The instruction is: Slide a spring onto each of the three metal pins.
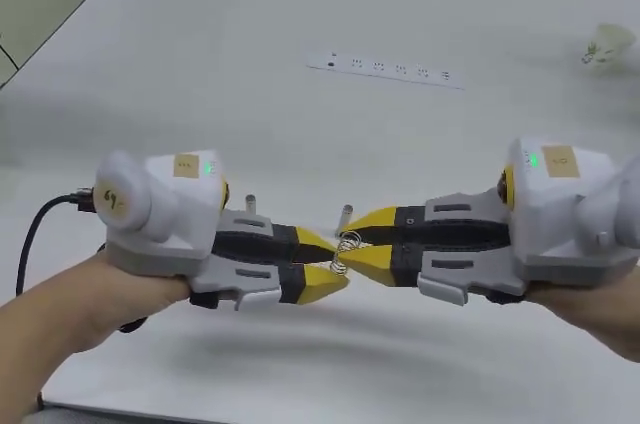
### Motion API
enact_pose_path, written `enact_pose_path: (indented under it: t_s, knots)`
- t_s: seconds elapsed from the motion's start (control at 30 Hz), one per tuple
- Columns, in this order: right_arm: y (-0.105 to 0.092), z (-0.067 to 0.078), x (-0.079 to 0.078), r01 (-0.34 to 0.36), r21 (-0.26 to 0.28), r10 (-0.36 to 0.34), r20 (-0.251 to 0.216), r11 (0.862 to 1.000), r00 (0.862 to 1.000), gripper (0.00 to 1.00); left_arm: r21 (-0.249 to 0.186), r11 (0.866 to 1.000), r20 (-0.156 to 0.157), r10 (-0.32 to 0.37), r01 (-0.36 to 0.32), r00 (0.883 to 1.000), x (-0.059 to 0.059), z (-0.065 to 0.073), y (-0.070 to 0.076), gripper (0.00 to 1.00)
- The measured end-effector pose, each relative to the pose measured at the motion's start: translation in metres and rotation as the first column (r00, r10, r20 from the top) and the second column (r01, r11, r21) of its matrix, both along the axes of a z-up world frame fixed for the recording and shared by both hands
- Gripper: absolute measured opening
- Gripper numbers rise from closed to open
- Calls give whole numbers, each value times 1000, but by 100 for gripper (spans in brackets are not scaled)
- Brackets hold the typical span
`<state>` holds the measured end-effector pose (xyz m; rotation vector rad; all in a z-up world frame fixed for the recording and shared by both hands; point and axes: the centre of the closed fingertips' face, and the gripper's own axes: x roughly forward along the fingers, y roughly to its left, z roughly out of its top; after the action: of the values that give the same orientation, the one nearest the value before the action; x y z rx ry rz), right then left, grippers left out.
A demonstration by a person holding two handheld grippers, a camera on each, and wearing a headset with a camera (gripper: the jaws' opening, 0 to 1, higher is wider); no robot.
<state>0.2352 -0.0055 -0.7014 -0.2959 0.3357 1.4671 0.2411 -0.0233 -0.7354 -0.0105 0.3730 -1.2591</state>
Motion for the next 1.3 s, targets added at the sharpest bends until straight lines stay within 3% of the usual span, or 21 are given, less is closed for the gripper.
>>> enact_pose_path:
  t_s: [0.33,0.77,0.87,1.1,1.3]
  knots:
    - [-5,-11,8,26,-41,-25,38,999,999,8,42,998,1,51,-51,999,4,-5,18,20]
    - [-4,-13,12,43,-41,-41,51,998,998,8,65,989,-9,133,-132,991,7,-8,44,35]
    - [-5,-15,15,55,-45,-53,57,997,997,8,83,987,1,141,-140,990,6,-10,52,38]
    - [-8,-16,21,77,-44,-74,58,996,996,8,95,969,6,229,-229,973,14,-12,86,48]
    - [-9,-20,23,93,-46,-90,53,995,995,8,115,958,7,265,-264,964,16,-17,99,56]
